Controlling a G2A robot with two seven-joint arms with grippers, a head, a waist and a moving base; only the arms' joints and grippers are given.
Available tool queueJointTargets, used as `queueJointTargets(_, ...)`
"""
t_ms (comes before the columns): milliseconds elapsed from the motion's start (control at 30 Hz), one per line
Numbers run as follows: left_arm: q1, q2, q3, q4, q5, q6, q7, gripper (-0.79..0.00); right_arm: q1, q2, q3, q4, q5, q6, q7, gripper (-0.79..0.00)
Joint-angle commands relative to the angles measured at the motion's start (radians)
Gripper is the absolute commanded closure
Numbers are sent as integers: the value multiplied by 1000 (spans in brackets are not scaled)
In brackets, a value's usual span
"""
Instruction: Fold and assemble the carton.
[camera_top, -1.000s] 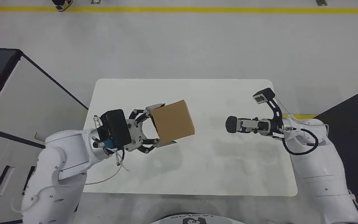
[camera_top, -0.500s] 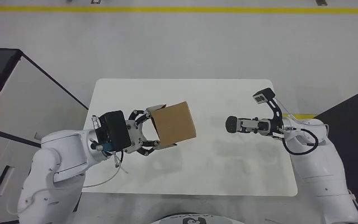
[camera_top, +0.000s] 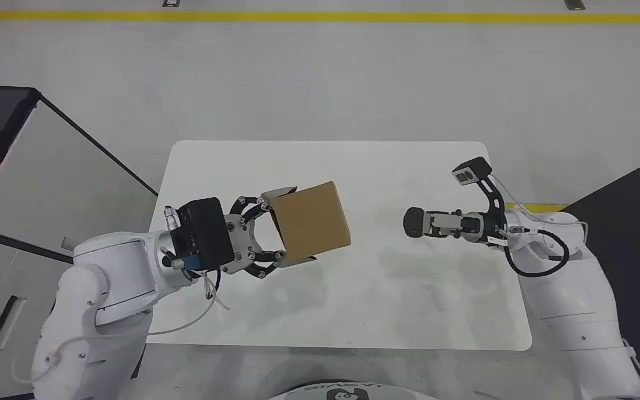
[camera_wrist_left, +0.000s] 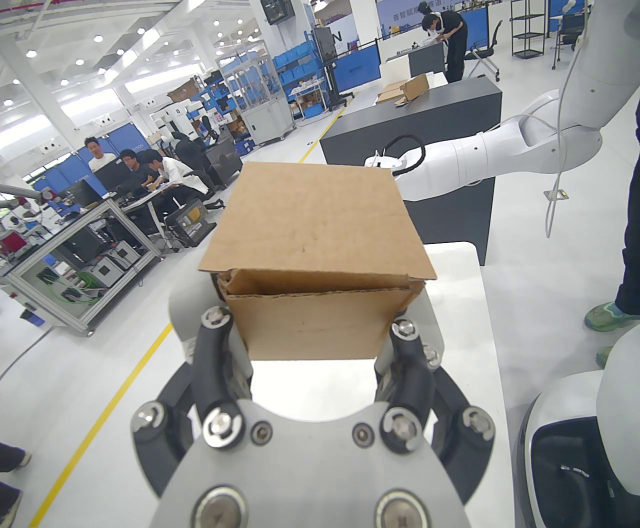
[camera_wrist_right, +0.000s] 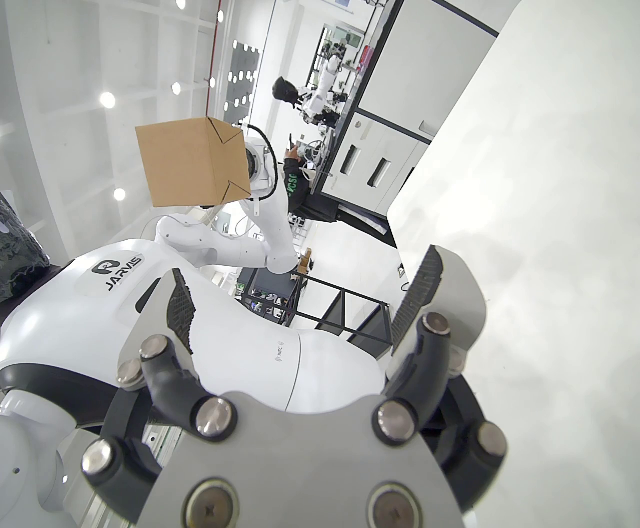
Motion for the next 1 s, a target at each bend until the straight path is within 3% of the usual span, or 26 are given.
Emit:
queueJointTargets(0,-1,0,3,-7,-7,10,6,0,0,0,0,0,0,0,0,-785)
queueJointTargets(167,-42,9,-43,-39,-68,18,-23,0,0,0,0,0,0,0,0,-785)
queueJointTargets(467,-146,37,-91,-26,-287,-9,-169,0,0,0,0,0,0,0,0,-785)
queueJointTargets(967,-149,38,-66,-29,-314,17,-133,0,0,0,0,0,0,0,0,-785)
